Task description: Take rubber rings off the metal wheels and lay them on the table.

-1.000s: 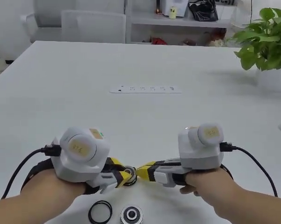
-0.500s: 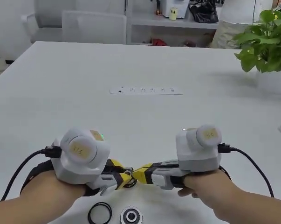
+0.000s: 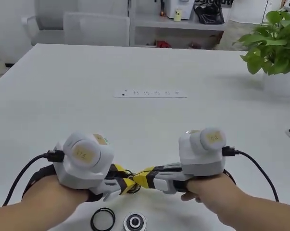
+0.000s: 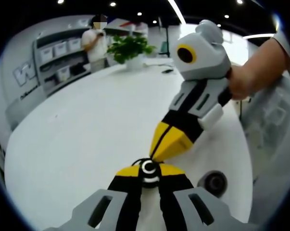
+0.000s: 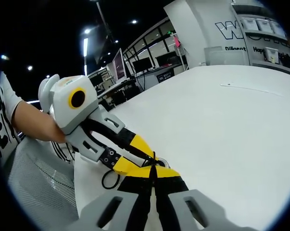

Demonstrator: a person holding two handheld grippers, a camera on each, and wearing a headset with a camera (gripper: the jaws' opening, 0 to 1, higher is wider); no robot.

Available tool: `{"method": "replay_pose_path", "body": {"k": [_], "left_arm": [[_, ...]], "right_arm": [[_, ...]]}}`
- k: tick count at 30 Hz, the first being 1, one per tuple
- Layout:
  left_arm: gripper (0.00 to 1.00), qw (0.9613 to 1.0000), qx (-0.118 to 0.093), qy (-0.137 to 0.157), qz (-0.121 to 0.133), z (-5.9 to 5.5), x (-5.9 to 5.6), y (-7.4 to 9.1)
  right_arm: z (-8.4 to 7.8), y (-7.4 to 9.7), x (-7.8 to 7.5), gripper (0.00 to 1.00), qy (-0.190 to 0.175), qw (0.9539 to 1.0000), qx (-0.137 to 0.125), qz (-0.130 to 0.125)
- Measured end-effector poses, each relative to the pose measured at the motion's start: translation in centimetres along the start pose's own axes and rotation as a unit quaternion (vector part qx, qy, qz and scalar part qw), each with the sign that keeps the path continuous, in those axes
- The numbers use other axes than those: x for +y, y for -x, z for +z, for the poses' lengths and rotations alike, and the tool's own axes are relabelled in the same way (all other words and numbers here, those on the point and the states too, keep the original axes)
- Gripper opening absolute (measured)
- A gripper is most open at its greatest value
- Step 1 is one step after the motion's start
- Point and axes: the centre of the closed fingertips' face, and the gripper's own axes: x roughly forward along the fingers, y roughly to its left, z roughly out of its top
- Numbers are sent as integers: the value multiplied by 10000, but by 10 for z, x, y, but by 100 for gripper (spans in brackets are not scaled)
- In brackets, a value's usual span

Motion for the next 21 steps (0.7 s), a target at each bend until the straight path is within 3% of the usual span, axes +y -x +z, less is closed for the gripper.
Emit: {"method": "replay_pose_path", "body": {"k": [12, 21], "left_arm": [[14, 9994, 28, -320, -130, 2, -1, 0], [16, 9995, -28, -266, -181, 6, -2, 7]], "right_arm": [[3, 4, -6, 0, -215, 9997, -89, -66], [7, 7, -7, 0, -289, 9994, -173, -91]]}}
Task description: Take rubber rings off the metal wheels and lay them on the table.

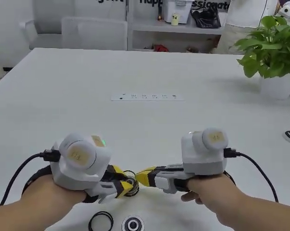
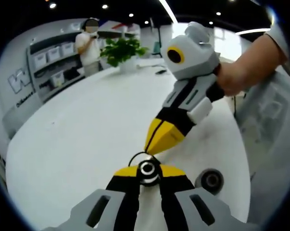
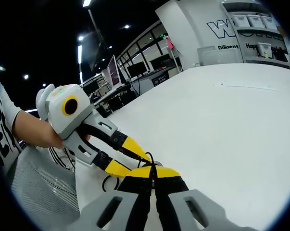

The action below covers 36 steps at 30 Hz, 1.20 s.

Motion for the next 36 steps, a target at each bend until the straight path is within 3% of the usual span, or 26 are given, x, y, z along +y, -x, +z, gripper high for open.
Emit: {"method": "replay_pose_path", "body": {"k": [15, 20, 30, 36], "left_arm": [[25, 9993, -336, 139, -91, 10, -7, 29], [28, 9976, -519, 450, -132, 14, -8, 41], [35, 9972, -634, 373, -119, 16, -13, 56], [40, 9979, -593, 246, -106, 10, -17, 65]], "right_arm": [[7, 3, 9, 0, -20, 9999, -86, 72], [10, 4, 14, 0, -42, 9998, -124, 127], [8, 2, 26, 0, 4, 9997, -60, 233], [8, 1, 33, 0, 5, 9995, -32, 314]]}}
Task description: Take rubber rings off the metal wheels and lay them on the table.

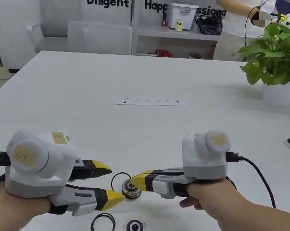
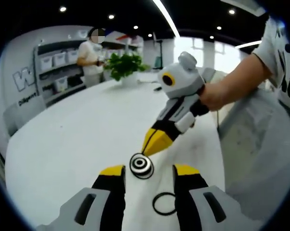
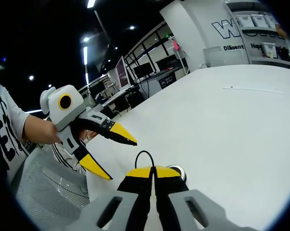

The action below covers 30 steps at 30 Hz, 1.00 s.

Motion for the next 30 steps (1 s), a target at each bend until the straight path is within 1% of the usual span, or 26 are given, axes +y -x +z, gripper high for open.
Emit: {"method": "replay_pose_path", "body": {"k": [6, 9, 17, 22, 30], "left_arm": [[44, 10000, 38, -82, 11, -8, -2, 12], [46, 9998, 91, -149, 61, -13, -3, 19], [50, 9999, 54, -60, 71, -19, -9, 29], [52, 9999, 61, -79, 73, -22, -12, 33], [55, 9999, 31, -44, 99, -25, -15, 40]], "right_arm": [[-2, -2, 7, 0, -2, 9999, 52, 89], [-4, -4, 10, 0, 14, 9999, 101, 134], [-12, -9, 19, 0, 17, 9992, 281, 275], [-16, -11, 25, 0, -4, 9986, 369, 370], [-27, -17, 38, 0, 20, 9969, 581, 536]]}}
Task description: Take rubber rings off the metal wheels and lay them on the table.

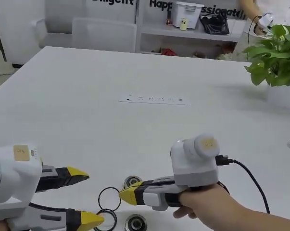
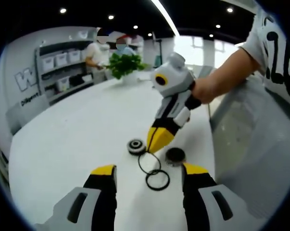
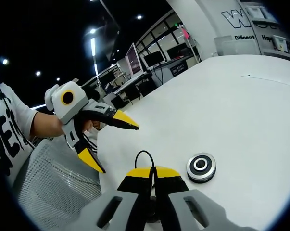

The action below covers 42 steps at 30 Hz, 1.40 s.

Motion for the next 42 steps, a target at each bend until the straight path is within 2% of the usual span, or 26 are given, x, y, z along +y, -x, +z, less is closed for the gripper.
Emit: {"method": "replay_pose_path", "body": {"k": [13, 22, 32, 42], "left_arm": [[57, 10000, 51, 24, 34, -10, -5, 9], [57, 9999, 118, 50, 58, -16, -5, 11], [57, 9998, 122, 127, 49, -18, -5, 10], [56, 9997, 169, 163, 56, -22, -6, 10]], "right_arm": [[-21, -11, 12, 0, 119, 9989, 432, 128], [-29, -14, 7, 0, 192, 9980, 604, 21], [-32, -16, 4, 0, 232, 9977, 634, -51], [-28, -16, 3, 0, 197, 9984, 523, -74]]}}
